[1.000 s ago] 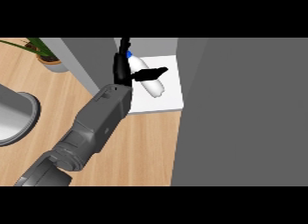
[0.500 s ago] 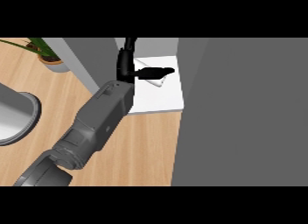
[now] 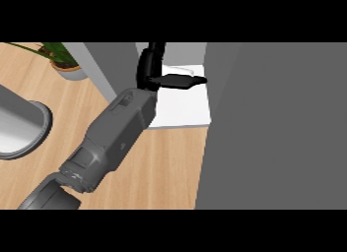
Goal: Pick up the bottled water, place it into the cabinet and close the cabinet
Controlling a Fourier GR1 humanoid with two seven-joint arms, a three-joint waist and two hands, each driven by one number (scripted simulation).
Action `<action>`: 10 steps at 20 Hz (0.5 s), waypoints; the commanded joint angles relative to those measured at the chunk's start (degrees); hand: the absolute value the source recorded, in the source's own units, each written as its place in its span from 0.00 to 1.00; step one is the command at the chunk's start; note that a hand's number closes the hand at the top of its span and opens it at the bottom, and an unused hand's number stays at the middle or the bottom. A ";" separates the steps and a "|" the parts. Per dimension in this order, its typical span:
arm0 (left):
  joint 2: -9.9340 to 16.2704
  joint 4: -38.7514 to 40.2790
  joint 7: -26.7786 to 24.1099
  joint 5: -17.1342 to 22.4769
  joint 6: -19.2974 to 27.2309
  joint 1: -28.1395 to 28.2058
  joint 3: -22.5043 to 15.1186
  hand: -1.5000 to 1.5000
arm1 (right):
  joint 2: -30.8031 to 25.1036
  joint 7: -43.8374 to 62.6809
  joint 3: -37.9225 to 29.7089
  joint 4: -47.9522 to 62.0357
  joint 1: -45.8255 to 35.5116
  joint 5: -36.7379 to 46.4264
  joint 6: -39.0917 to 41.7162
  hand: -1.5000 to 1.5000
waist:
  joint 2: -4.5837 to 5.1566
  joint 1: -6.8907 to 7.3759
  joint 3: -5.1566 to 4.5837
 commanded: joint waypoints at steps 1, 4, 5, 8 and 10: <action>0.00 -7.57 -0.69 3.02 -1.71 6.53 -3.18 0.00 | -0.11 3.02 -0.21 -5.75 0.65 -0.66 -0.35 0.00 | -0.45 1.05 0.00; 0.00 -16.17 3.11 4.51 1.12 10.88 -6.87 0.00 | -0.38 0.91 1.02 -6.12 4.57 0.37 0.10 0.00 | -0.89 1.59 0.04; 0.00 -18.32 2.66 3.01 0.92 13.46 -6.95 0.00 | -1.14 3.87 -2.73 -6.65 0.73 -2.17 0.25 0.00 | -0.85 2.77 0.03; 0.00 -27.91 6.98 1.64 2.95 19.19 -9.88 1.00 | -0.62 -0.03 -0.41 -3.19 3.62 0.88 0.63 0.00 | -1.11 3.41 0.06; 0.01 -31.66 6.64 -0.15 3.99 23.35 -11.06 1.00 | -1.80 6.17 -2.59 -8.18 0.10 -1.32 0.47 0.00 | -0.93 3.66 0.01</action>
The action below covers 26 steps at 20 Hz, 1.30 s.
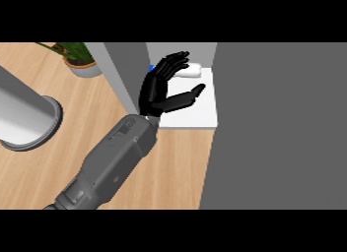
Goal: Pick up the bottled water, place it into the cabinet and close the cabinet
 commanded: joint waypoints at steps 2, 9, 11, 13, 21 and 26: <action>2.63 -16.09 3.67 -1.45 2.54 13.07 -4.17 1.00 | -2.25 1.66 -1.50 -5.06 0.52 0.17 1.32 0.00 | -0.27 1.20 0.02; 8.91 -31.64 6.42 -3.16 4.24 26.14 -7.64 1.00 | -7.07 7.93 8.56 -4.86 -1.83 6.00 5.37 1.00 | -0.09 0.98 -0.07; 11.21 -36.14 7.02 -4.27 4.68 28.95 -7.83 1.00 | -7.52 11.46 10.39 -7.59 -0.96 3.64 5.60 1.00 | 0.10 0.46 -0.06; 11.61 -42.59 4.60 -6.46 6.92 36.52 -11.01 1.00 | -6.07 11.81 12.76 -4.56 -3.46 3.88 5.32 1.00 | 0.10 0.98 -0.06; 20.34 -53.12 4.82 -5.23 2.50 47.21 -6.57 1.00 | 3.10 23.44 26.84 -3.53 -12.92 9.44 0.44 1.00 | 0.28 0.34 -0.14; 23.23 -57.30 3.30 -3.57 -0.71 53.27 -4.09 1.00 | 8.45 28.24 30.54 -0.45 -18.76 9.25 -0.90 1.00 | 0.31 0.31 -0.15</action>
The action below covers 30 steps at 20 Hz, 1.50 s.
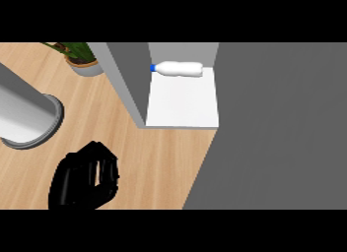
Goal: Pick up the bottled water, place it into the cabinet and close the cabinet
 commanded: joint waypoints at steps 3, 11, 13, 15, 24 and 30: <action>4.79 -7.01 -0.04 1.79 -1.98 8.37 3.19 1.00 | 10.22 8.35 10.66 3.35 -10.74 5.29 -1.07 1.00 | 0.01 0.50 -0.03; 7.71 -5.04 -5.11 5.45 -10.19 12.50 9.72 1.00 | 10.23 4.37 11.39 15.12 -27.74 11.32 -12.62 1.00 | 0.19 1.25 -0.17; 8.82 -5.98 -3.61 5.80 -10.33 13.47 9.86 1.00 | 10.16 6.23 8.52 16.08 -31.02 9.72 -15.49 1.00 | 0.31 1.95 -0.20; 8.77 -6.03 -4.27 5.87 -11.04 13.99 10.55 1.00 | 10.12 8.85 7.13 16.73 -34.04 9.59 -17.49 1.00 | 0.27 1.46 -0.16; 11.14 -5.97 -6.23 7.55 -17.03 18.43 13.58 1.00 | 10.47 2.51 -6.54 36.57 -45.46 -6.59 -24.28 1.00 | 0.78 1.89 0.02; 12.27 -6.26 -7.08 8.33 -19.65 21.36 16.37 1.00 | 9.68 -7.46 -19.37 49.94 -46.06 -19.08 -11.18 1.00 | 0.85 1.12 0.12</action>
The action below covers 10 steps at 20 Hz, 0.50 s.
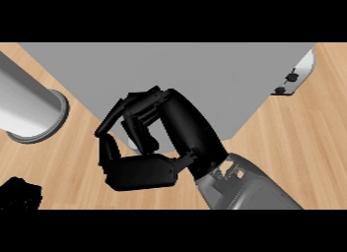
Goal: Pick up the bottled water, place it into the cabinet and close the cabinet
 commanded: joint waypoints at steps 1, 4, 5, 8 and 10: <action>0.50 -0.32 -1.47 0.21 -2.39 2.52 1.75 1.00 | 0.43 -7.84 -6.84 14.82 -4.18 -6.61 4.80 1.00 | 0.32 0.04 0.13; 1.59 -6.14 1.41 1.65 -1.04 4.59 3.25 1.00 | -1.27 -9.04 -12.84 20.60 -6.29 -8.20 11.33 1.00 | 0.12 -0.45 0.19; 0.98 1.74 -0.41 1.72 -4.73 1.33 4.32 1.00 | -1.78 -11.09 -14.61 23.57 -7.92 -8.39 13.12 1.00 | 0.22 -1.05 0.12; 0.28 -3.56 0.89 -0.15 -1.63 3.24 2.38 1.00 | -3.87 -13.19 -17.96 29.01 -10.12 -9.30 15.89 1.00 | 0.29 -0.62 0.17; 1.52 -2.55 1.69 1.50 -2.92 1.78 4.43 1.00 | -3.43 -15.42 -17.46 32.43 -10.48 -8.39 16.49 1.00 | 0.55 -0.36 0.14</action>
